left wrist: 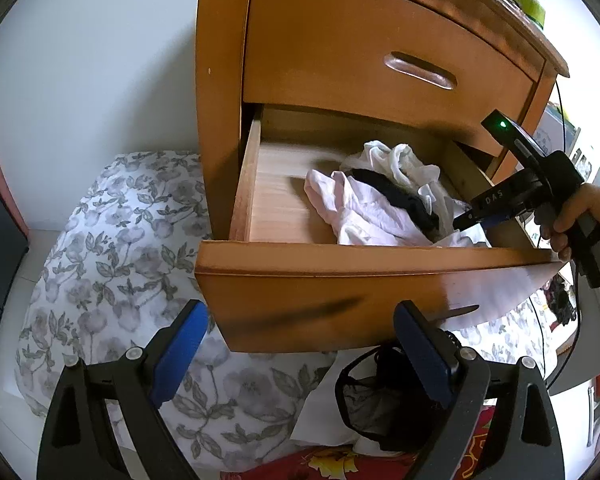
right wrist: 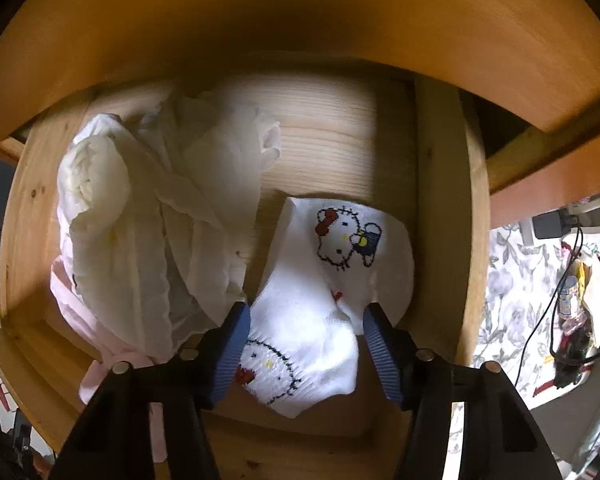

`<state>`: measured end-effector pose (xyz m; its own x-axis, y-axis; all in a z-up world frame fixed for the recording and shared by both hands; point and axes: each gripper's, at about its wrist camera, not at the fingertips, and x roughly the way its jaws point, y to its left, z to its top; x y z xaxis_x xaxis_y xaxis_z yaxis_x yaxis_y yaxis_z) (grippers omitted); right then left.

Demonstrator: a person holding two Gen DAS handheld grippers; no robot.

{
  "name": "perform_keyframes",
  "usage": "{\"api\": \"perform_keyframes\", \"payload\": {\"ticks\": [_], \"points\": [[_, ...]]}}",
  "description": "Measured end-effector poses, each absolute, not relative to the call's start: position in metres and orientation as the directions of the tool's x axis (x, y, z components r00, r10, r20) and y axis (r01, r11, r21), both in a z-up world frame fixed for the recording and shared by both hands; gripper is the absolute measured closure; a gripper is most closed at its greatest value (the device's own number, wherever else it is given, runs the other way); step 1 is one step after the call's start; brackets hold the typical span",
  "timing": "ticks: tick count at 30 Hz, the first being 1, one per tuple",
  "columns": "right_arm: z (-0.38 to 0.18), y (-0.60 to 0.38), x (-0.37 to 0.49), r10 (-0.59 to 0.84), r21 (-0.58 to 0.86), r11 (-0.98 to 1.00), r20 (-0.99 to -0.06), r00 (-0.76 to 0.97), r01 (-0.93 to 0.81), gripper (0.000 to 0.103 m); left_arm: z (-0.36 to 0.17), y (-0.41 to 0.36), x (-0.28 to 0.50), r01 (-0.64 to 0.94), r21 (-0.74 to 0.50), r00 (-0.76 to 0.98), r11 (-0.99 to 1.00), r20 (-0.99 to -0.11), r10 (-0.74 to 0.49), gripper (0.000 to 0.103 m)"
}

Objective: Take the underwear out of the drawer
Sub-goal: 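Reach the right tool into the drawer toward the white Hello Kitty sock, then close the right tool on the white Hello Kitty sock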

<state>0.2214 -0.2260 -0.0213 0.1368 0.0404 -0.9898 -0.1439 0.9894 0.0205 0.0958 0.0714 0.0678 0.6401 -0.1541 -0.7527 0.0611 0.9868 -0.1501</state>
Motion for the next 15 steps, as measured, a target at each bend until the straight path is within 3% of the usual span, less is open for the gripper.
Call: {"api": "perform_keyframes", "payload": {"ticks": [9, 15], "points": [[-0.030, -0.204, 0.226, 0.001, -0.024, 0.982, -0.992, 0.128, -0.188, 0.050, 0.064, 0.072, 0.098, 0.061, -0.153, 0.630, 0.986, -0.761, -0.156, 0.009], [-0.028, -0.188, 0.224, -0.006, -0.035, 0.977, -0.990, 0.138, -0.211, 0.063, 0.063, 0.072, 0.098, 0.063, -0.154, 0.623, 0.986, -0.766, -0.159, 0.009]]}}
